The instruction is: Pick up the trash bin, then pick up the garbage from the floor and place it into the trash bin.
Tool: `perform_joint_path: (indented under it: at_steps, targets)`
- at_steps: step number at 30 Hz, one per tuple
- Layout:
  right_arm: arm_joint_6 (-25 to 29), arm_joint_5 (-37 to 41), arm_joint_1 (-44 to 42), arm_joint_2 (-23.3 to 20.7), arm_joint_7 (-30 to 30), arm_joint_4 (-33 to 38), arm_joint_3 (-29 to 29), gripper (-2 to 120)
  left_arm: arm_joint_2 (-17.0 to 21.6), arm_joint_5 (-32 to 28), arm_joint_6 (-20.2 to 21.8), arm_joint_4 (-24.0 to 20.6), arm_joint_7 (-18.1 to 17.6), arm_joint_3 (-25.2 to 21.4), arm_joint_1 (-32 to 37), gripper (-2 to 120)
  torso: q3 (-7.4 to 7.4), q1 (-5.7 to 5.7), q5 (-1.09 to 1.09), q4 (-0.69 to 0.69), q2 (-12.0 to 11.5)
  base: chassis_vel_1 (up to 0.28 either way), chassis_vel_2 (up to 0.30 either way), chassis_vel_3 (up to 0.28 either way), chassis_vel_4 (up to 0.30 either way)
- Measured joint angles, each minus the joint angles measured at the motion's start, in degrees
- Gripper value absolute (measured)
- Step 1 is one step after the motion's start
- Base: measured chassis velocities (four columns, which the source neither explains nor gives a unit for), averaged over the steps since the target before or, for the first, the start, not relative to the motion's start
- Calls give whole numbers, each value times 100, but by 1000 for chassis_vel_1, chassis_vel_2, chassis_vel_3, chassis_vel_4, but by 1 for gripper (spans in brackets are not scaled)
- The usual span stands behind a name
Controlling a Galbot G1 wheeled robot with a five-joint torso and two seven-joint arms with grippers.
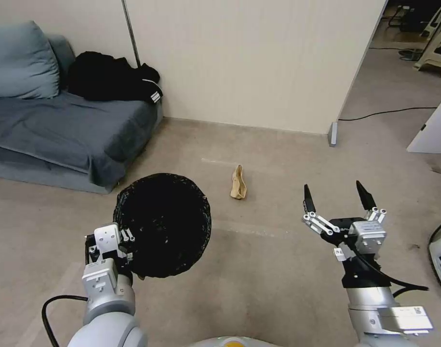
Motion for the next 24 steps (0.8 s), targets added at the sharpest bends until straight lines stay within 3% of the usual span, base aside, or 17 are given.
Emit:
perform_joint_path:
  at_steps: [13, 24]
  targets:
    - [22, -63, -1, 0, -23, -87, 14, 100, -41, 109, 2, 71, 20, 72, -40, 2, 0, 0, -1, 0, 0, -16, 22, 17, -13]
    - [-27, -105, -3, 0, -9, -90, 27, 100, -51, 126, -40, 125, -22, 96, -68, 2, 0, 0, 0, -1, 0, -172, 167, 166, -169]
